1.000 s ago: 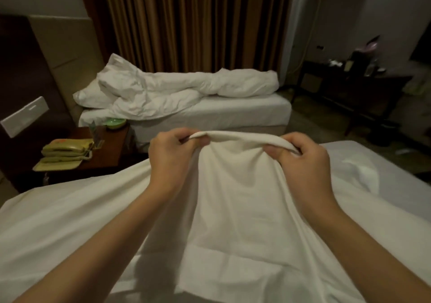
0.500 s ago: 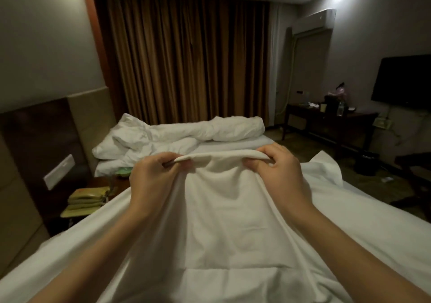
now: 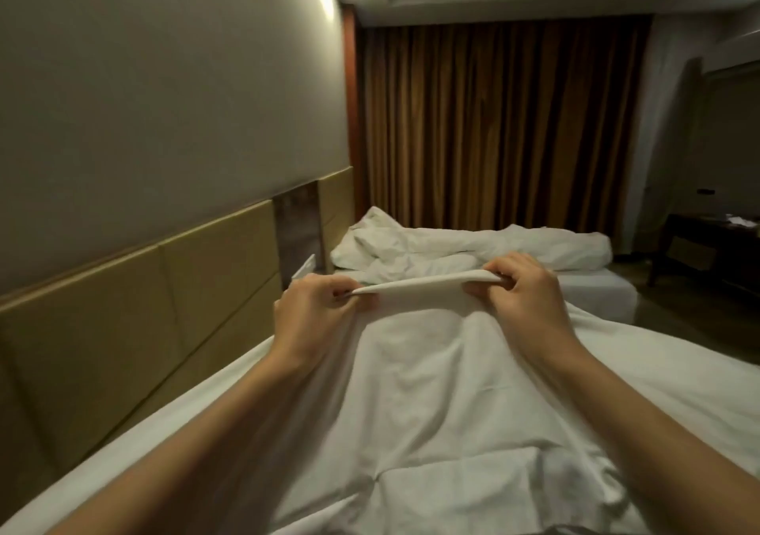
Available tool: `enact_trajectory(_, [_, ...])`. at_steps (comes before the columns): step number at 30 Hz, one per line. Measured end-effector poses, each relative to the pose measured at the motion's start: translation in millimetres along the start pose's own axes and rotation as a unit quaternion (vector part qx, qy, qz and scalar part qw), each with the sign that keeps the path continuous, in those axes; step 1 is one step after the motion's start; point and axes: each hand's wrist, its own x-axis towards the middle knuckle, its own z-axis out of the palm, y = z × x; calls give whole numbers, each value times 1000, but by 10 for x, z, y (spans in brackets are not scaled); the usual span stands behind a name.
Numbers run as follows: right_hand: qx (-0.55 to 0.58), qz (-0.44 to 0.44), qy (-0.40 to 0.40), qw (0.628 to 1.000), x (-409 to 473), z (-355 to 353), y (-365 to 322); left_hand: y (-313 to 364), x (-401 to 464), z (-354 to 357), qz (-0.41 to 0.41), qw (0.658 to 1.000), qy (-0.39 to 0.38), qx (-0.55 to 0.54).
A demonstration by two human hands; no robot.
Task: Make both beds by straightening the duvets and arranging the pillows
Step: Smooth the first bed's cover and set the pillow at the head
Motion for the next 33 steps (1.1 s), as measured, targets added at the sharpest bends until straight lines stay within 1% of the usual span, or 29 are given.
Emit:
enact_trajectory(2, [-6, -24, -8, 1000, -3, 213, -167, -82, -75, -278, -21, 999, -14, 47])
enact_trajectory(6, [2, -55, -14, 998, 6, 688, -397, -216, -188, -683, -58, 991, -17, 121])
enact_trajectory(10, [38, -59, -35, 997, 80, 1217, -541, -325, -235, -983, -92, 977, -19, 193])
enact_trajectory(13, [96, -29, -43, 994, 171, 1614, -645, -398, -209, -1052, -110, 965, 12, 239])
enact_trajectory(16, [171, 36, -73, 982, 287, 2008, -785, -486, -152, -1020, -136, 953, 59, 265])
enact_trajectory(19, [258, 35, -77, 962, 374, 2416, -889, -577, -128, -972, -152, 937, 101, 299])
enact_trajectory(22, [305, 50, -96, 946, 453, 2796, -1000, -685, -51, -962, -164, 920, 134, 330])
enact_trajectory(26, [349, 68, -118, 927, 588, 3286, -1119, -915, 137, -979, -163, 901, 172, 364])
enact_trajectory(28, [362, 81, -112, 922, 645, 3506, -1156, -1037, 244, -1007, -159, 891, 173, 389])
enact_trajectory(31, [368, 105, -101, 918, 711, 3768, -1162, -1243, 413, -1038, -106, 872, 172, 445])
enact_trajectory(33, [371, 109, -93, 917, 747, 3907, -1117, -1392, 514, -1011, -59, 851, 199, 482])
